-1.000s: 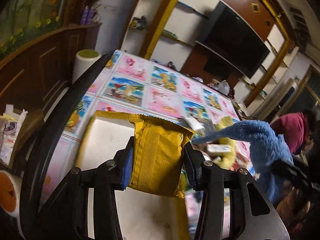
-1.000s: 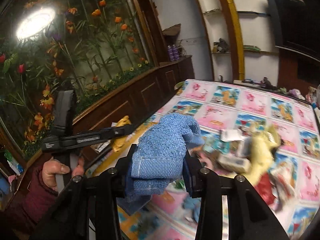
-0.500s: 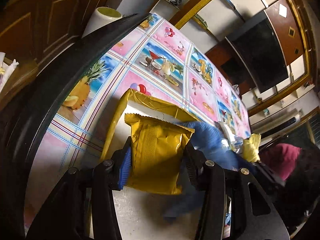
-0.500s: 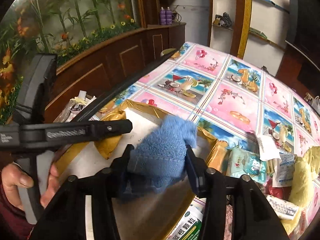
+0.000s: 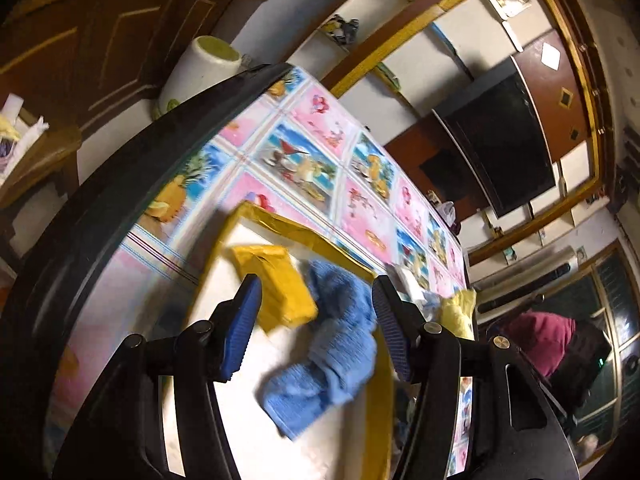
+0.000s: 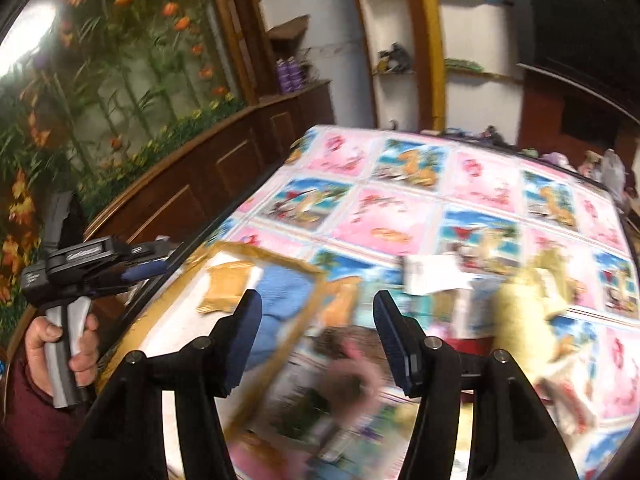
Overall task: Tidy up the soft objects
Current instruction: 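Carry the yellow packet into the box with the left tool while the right drops the towel, then grasp the yellow-banded blue towel with the left tool while the right tool grasps the yellow towel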
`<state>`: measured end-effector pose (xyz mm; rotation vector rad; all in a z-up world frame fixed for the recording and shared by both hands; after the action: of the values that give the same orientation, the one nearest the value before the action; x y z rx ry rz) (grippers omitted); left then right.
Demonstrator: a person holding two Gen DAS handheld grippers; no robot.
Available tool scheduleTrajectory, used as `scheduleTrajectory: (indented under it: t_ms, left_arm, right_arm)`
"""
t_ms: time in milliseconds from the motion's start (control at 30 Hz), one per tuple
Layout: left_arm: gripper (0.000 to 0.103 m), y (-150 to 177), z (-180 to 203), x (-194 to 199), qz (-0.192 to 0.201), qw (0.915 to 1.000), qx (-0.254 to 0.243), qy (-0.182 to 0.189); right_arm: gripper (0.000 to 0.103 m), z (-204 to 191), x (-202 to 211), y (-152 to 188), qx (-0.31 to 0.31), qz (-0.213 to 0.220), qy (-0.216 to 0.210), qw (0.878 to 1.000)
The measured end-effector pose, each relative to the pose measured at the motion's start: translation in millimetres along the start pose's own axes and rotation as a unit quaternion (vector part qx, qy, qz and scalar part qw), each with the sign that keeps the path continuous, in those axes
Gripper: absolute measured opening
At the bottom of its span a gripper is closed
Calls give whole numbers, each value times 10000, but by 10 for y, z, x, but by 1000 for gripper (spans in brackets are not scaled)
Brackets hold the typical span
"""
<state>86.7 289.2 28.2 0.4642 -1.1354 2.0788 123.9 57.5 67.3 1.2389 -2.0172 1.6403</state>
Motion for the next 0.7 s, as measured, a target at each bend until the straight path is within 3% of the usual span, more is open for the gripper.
scheduleTrajectory:
  t_ms: [133, 233, 400, 467, 700]
  left_arm:
    - [57, 266, 495, -43, -173, 9986, -462, 183]
    - [57, 528, 863, -179, -427, 9955, -757, 376]
    - [57, 921, 1317, -338, -733, 9880, -1327, 305]
    - [57, 1040, 1427, -351, -791, 9858, -1454, 287]
    - [57, 1235, 1531, -417, -894, 9819, -1667, 43]
  right_arm:
    - [63, 677, 243, -8, -294, 265, 754, 9964]
    - [63, 961, 183, 162, -525, 23, 967, 9939]
    - [61, 1072, -138, 502, -290, -552, 1228, 9905]
    - [37, 1090, -282, 685, -169, -900, 1307, 9872]
    - [28, 1161, -134, 1183, -310, -1544, 887, 9835]
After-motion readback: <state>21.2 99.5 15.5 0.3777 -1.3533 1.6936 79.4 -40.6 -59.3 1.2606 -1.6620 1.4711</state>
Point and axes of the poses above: each gripper's, at about its wrist camera, not at the fingertips, and x roughly against the way its jaws point, z to its right, y to its underside, the point moved 10 cm from there along -x, roughly the way its jaws point, and after that the axes turned 11 degrees about -x, right-handed, at the moved point
